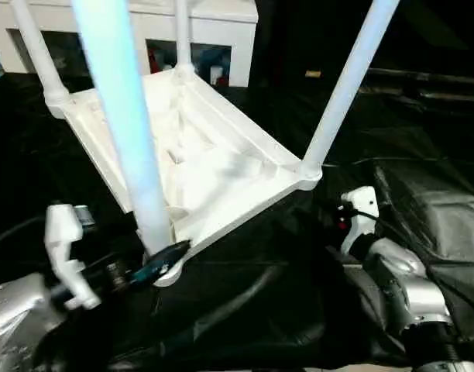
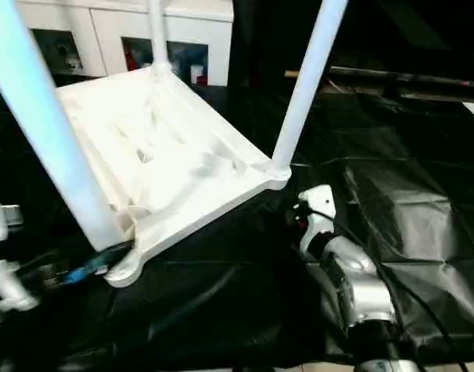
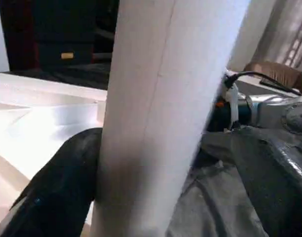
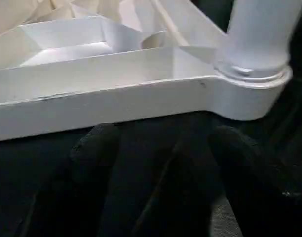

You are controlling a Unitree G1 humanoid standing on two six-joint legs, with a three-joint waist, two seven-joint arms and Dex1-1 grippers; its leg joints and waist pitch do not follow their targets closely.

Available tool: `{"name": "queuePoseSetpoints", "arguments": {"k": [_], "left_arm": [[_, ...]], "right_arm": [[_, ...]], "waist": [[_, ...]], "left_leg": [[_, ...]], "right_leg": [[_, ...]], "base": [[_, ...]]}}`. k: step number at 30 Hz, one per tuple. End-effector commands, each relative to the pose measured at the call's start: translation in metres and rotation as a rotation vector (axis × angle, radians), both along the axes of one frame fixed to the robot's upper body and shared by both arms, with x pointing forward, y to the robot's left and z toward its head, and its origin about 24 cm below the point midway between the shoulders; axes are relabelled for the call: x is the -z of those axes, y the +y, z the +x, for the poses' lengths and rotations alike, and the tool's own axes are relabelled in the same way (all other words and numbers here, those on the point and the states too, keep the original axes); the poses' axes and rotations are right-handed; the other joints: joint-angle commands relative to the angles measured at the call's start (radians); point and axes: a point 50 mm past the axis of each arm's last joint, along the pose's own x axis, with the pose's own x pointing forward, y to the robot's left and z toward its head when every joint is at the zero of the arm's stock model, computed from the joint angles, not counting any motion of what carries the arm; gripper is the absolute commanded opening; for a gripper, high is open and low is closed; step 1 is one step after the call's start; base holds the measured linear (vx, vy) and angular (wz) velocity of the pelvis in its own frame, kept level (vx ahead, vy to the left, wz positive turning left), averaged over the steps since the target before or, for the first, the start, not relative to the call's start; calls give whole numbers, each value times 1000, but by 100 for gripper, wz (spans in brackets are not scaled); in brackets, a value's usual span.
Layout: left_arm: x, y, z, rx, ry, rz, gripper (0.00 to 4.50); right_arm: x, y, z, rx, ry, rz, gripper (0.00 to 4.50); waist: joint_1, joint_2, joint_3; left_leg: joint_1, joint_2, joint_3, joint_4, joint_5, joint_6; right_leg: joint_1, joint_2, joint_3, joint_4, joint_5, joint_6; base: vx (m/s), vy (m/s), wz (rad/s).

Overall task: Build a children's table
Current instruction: Rotate table base

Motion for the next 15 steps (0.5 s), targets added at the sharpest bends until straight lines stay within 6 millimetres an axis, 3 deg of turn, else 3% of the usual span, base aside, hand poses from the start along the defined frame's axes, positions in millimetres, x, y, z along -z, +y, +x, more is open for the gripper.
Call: {"name": "queuePoseSetpoints", "arguments": {"k": [1,8,9,12,15], "left_arm": [[1,-12,6,28,-8,-7,438],[-5,-49,7,254,13,-101,438],[-5,-62,5,320,32,-118,438],[-3,-81,9,357,68,-136,438],[0,-93,16,354,72,-141,438]], "right_arm": [[0,3,5,17,9,-21,331],[11,20,24,49,59,-106,331],[12,27,27,32,69,-100,331],[16,36,31,5,90,-114,331],[17,44,34,-6,90,-112,331]], "waist": [[1,18,-66],[2,19,-74],[3,19,-75],[7,17,-79],[3,13,-80]], "left_leg": [[20,50,-24,-80,-287,-22],[19,44,-17,-67,-225,-14],[18,46,-17,-67,-213,-11],[17,45,-14,-63,-166,-3],[12,44,-15,-61,-155,6]], "right_leg": [[26,-52,45,-75,-300,-166],[29,-49,44,-57,-201,-215],[31,-50,44,-54,-182,-218],[38,-48,42,-45,-106,-238],[43,-51,42,-44,-101,-243]], "base": [[0,0,0],[0,0,0],[0,0,0],[0,0,0],[0,0,0]]}}
